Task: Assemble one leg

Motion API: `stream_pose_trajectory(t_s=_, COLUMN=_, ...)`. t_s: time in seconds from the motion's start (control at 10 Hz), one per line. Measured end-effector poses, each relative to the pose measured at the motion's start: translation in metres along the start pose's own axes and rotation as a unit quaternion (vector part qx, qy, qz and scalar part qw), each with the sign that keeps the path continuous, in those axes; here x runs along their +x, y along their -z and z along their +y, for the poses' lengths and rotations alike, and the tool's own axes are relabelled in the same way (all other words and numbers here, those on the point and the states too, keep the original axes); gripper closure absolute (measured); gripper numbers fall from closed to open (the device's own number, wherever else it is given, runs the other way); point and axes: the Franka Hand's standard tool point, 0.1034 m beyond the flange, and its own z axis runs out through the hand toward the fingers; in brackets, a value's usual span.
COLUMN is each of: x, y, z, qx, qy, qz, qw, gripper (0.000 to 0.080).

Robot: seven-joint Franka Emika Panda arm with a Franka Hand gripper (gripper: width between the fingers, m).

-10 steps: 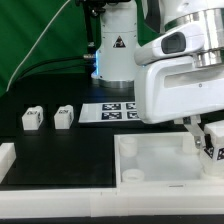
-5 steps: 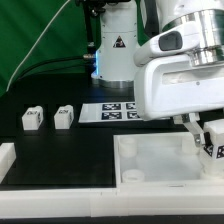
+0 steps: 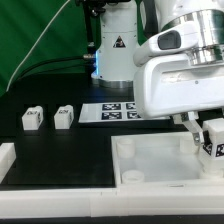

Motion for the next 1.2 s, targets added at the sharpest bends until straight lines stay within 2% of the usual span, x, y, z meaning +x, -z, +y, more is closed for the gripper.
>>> stream_pose_trajectory(t_s=0.1, x=0.000, y=0.000, z=0.000, qx=0.000, qy=0.000, qz=0.000, qw=1.000, gripper=0.0247)
stream_pose_trajectory(t_s=0.2, x=0.000, y=0.000, z=0.001, qx=0.000, qy=0.001, qz=-0.002, qw=1.000, gripper=0.0247)
stream_pose_trajectory(t_s=0.3, x=0.002, y=0.003, z=0.004, qx=0.001, qy=0.002, qz=-0.008, qw=1.000, gripper=0.0180)
stream_pose_trajectory(t_s=0.4, x=0.004, y=0.004, z=0.005, qx=0.000, qy=0.002, qz=-0.006, qw=1.000, gripper=0.0156)
stream_pose_trajectory(t_s=0.6, x=0.005, y=0.006, z=0.004, qx=0.001, qy=0.002, qz=-0.008, qw=1.000, gripper=0.0151)
stream_pose_trajectory(t_s=0.8, x=0.014, y=0.018, z=0.000, qx=0.005, qy=0.006, qz=-0.013, qw=1.000, gripper=0.0150)
stream_pose_trajectory(t_s=1.1, x=0.023, y=0.030, z=0.003, qx=0.007, qy=0.007, qz=-0.021, qw=1.000, gripper=0.0150)
stream_pose_trajectory(t_s=1.2, x=0.024, y=0.031, z=0.002, qx=0.011, qy=0.006, qz=-0.033, qw=0.999, gripper=0.0150)
